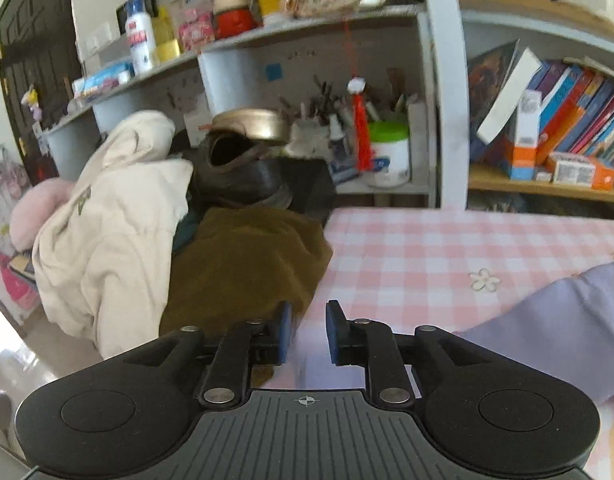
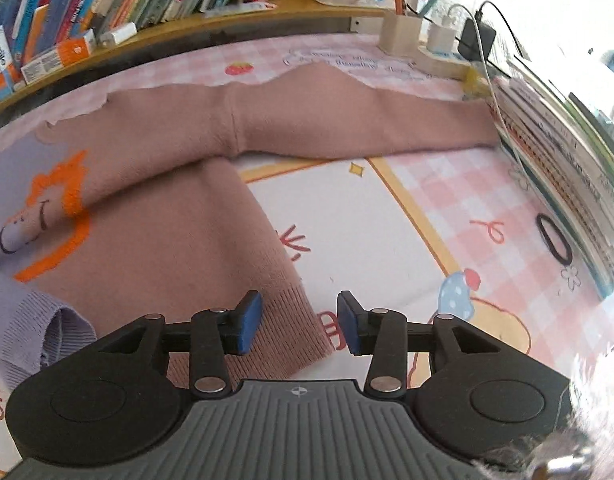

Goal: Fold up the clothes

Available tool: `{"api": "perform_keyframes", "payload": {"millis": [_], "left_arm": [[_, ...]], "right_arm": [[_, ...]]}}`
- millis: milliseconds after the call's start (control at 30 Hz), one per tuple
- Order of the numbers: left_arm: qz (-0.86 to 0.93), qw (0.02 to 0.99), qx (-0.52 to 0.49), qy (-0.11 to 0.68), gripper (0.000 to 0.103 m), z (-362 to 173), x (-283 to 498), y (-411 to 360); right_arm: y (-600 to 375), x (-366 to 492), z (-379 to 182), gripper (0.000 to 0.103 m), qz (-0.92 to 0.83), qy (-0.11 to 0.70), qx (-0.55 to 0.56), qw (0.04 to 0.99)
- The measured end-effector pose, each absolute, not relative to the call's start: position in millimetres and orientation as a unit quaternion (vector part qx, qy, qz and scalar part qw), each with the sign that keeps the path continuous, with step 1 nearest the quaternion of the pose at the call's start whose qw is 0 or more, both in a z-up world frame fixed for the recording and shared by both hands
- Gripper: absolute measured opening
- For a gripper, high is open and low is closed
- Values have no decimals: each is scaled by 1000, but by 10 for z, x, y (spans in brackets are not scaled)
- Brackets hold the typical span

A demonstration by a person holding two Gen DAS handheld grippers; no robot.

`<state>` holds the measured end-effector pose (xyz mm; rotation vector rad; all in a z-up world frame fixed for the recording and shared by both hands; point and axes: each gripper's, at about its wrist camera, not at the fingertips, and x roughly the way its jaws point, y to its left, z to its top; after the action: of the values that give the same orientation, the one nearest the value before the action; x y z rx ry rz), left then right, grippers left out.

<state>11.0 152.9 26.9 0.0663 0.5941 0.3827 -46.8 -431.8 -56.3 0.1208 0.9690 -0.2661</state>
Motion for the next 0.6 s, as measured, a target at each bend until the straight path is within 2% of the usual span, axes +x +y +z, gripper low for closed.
{"api": "perform_keyframes", "payload": {"millis": [100, 233, 333, 600], "left_arm": [[154, 953, 28, 259, 28, 363, -85, 1369], [60, 965, 17, 255, 31, 344, -199, 985], [-4, 963, 14, 269, 31, 256, -197, 629], [-121, 952, 16, 280, 31, 177, -132, -42]], "right_arm": [[-4283, -448, -574, 37, -123, 463, 53, 876], [-4222, -424, -549, 9, -96, 470, 48, 876], [-4133, -475, -392, 8, -81, 459, 46, 884], [-3805, -1022, 571, 8, -3, 371, 77, 925]]}}
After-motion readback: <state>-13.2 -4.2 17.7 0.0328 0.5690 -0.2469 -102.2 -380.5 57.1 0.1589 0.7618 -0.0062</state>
